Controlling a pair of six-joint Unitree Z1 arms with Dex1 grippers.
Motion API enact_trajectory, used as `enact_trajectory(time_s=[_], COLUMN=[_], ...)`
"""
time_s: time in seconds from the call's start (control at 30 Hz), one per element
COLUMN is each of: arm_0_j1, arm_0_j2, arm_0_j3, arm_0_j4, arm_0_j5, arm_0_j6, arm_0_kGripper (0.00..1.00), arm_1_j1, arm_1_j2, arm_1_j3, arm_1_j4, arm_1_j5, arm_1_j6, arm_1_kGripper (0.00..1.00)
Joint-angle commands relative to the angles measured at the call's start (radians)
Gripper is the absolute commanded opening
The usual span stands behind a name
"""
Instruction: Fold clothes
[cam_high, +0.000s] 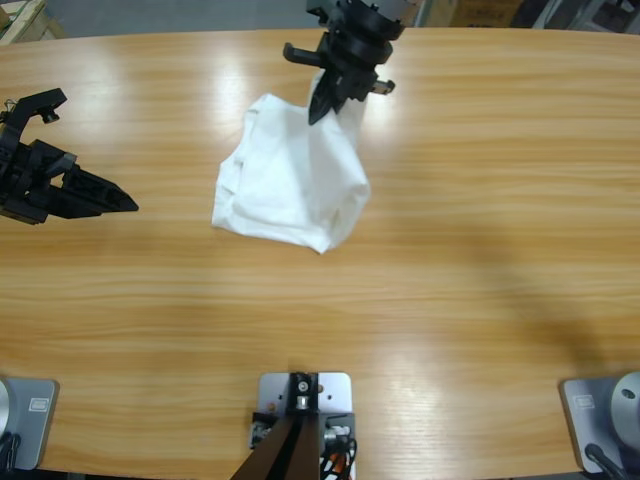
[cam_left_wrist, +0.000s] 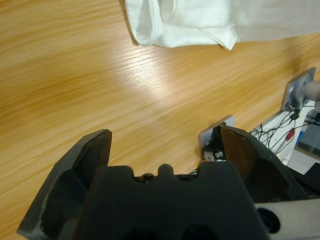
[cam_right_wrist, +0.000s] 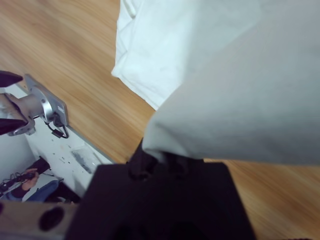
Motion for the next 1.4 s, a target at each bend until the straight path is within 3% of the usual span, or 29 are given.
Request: enact_trajectory(time_s=[0.03, 0.37, 0.4, 0.43, 0.47, 0.53, 0.57, 0.97, 1.13, 1.23, 1.4], arm_0_j1=[0.013, 0.023, 0.023, 0.024, 0.025, 0.025, 0.025, 0.025, 0.025, 0.025, 0.025], arm_0_j2=[0.021, 0.016, 0.017, 0.017, 0.017, 0.019, 0.019, 0.028, 0.029, 0.031, 0.030], arm_0_j3=[0.025, 0.027, 0.027, 0.027, 0.027, 0.027, 0.027, 0.027, 0.027, 0.025, 0.025], arm_0_j4=[-0.004, -0.004, -0.004, -0.004, -0.004, -0.004, -0.004, -0.004, -0.004, -0.004, -0.004], arm_0_j5=[-0.016, -0.016, -0.016, -0.016, -0.016, -0.016, -0.016, -0.016, -0.016, -0.017, -0.018], arm_0_j6=[0.016, 0.016, 0.017, 0.017, 0.018, 0.020, 0.020, 0.023, 0.024, 0.028, 0.032], arm_0_kGripper=[0.872, 0.872, 0.872, 0.872, 0.872, 0.872, 0.872, 0.872, 0.872, 0.872, 0.872], arm_1_j1=[0.031, 0.069, 0.072, 0.077, 0.081, 0.089, 0.091, 0.095, 0.102, 0.101, 0.102], arm_1_j2=[0.152, 0.213, 0.217, 0.223, 0.228, 0.239, 0.243, 0.229, 0.194, 0.123, -0.106], arm_1_j3=[-0.162, -0.198, -0.204, -0.214, -0.222, -0.242, -0.251, -0.527, -0.599, -0.585, -0.388], arm_1_j4=[0.080, 0.098, 0.099, 0.101, 0.104, 0.110, 0.111, 0.111, 0.111, 0.116, 0.116], arm_1_j5=[-0.004, 0.000, 0.004, 0.007, 0.009, 0.023, 0.032, 0.127, 0.113, 0.025, -0.307], arm_1_j6=[0.015, 0.019, 0.019, 0.019, 0.019, 0.017, 0.015, 0.067, 0.065, 0.040, -0.052], arm_1_kGripper=[0.000, 0.000, 0.152, 0.562, 0.729, 0.933, 0.975, 1.000, 1.000, 1.000, 1.000])
